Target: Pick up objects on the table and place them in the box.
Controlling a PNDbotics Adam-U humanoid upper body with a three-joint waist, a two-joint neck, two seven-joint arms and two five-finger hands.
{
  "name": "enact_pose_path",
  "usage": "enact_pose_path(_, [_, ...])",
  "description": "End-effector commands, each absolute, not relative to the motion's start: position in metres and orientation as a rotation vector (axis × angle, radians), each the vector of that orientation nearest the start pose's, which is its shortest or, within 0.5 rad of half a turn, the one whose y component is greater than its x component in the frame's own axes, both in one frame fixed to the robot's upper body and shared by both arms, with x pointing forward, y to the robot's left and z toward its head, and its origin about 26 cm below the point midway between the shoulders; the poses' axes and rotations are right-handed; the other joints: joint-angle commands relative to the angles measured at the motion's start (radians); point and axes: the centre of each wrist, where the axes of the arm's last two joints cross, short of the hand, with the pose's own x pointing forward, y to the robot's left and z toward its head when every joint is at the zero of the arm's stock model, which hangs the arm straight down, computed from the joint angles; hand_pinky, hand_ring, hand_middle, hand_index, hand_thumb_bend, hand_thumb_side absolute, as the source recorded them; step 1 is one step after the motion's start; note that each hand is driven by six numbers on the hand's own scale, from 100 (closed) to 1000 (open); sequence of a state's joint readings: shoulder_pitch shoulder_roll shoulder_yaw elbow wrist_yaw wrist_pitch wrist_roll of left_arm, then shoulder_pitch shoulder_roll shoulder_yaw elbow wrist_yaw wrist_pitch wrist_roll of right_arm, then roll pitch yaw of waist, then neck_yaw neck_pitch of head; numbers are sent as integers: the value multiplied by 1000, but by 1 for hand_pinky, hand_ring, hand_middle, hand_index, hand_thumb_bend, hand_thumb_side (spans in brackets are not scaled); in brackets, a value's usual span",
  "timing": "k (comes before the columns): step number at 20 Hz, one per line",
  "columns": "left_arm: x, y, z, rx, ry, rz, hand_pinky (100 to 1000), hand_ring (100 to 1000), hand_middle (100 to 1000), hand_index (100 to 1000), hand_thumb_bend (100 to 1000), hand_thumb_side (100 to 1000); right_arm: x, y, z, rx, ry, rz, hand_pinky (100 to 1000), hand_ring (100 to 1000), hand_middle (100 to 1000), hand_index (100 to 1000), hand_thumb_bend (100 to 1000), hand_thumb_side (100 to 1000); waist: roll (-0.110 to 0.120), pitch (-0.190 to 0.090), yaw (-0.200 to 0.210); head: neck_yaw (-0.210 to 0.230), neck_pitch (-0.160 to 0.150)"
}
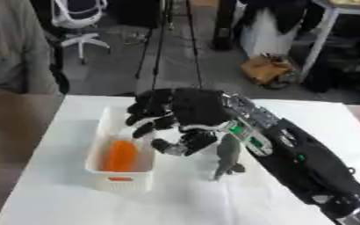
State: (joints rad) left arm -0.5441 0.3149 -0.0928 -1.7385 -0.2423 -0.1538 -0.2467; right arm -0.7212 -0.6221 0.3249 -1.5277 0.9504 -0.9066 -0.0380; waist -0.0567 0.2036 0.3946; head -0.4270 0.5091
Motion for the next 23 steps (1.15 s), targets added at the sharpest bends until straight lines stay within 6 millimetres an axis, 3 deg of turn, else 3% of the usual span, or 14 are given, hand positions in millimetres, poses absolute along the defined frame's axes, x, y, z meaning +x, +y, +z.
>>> enact_pose_path(1, [360, 229, 225, 284, -2278, -1048, 737, 784, 577, 730, 417, 658, 390, -251, 242, 697, 2031, -1945, 906, 902, 825, 838, 100, 323, 5, -36, 1, -10, -7])
enact_pose_path(2, [360, 229, 226, 298, -2275, -1076, 771, 809, 601, 744, 488, 693, 389, -250, 242, 697, 2025, -1947, 910, 906, 823, 838, 100, 332, 5, -36, 1, -11, -7])
enact_pose_path(6, [361, 226, 228, 334, -2261, -1188, 780, 751, 507, 660, 488, 651, 385, -245, 242, 690, 1987, -1944, 911, 900, 810, 828, 100, 334, 1, -37, 0, -11, -5])
enact_pose_path(7, [360, 226, 228, 343, -2261, -1203, 764, 647, 465, 604, 572, 588, 386, -247, 238, 687, 2001, -1949, 870, 837, 789, 799, 100, 263, 1, -37, 0, -10, -5])
enact_pose_path(12, [360, 220, 225, 456, -2275, -1251, 759, 488, 426, 539, 657, 554, 402, -268, 208, 621, 2193, -2022, 796, 727, 759, 744, 100, 288, 4, -41, 0, 0, 1])
enact_pose_path(14, [363, 216, 220, 490, -2283, -1258, 757, 453, 424, 531, 654, 555, 410, -276, 196, 568, 2340, -2056, 768, 684, 751, 725, 100, 343, 6, -44, -3, 16, 6])
enact_pose_path(16, [366, 215, 216, 497, -2282, -1269, 764, 395, 420, 519, 652, 557, 414, -280, 189, 502, 2483, -2098, 731, 638, 745, 707, 100, 460, 7, -47, -6, 29, 12])
enact_pose_path(17, [368, 215, 214, 495, -2276, -1282, 772, 362, 416, 514, 648, 569, 415, -282, 182, 459, 2567, -2131, 707, 614, 749, 704, 100, 580, 8, -49, -8, 37, 17])
enact_pose_path(20, [372, 217, 211, 482, -2259, -1312, 772, 362, 416, 514, 648, 569, 416, -281, 184, 290, 2744, -2209, 707, 614, 749, 704, 100, 580, 9, -53, -10, 48, 25])
enact_pose_path(21, [373, 217, 210, 479, -2247, -1330, 783, 329, 412, 506, 641, 585, 415, -281, 178, 217, 2790, -2280, 698, 608, 768, 727, 100, 764, 9, -56, -11, 51, 31])
enact_pose_path(23, [374, 218, 208, 468, -2223, -1361, 784, 327, 408, 502, 646, 591, 413, -278, 172, 30, 2837, -2425, 703, 632, 796, 758, 100, 809, 9, -61, -13, 56, 39])
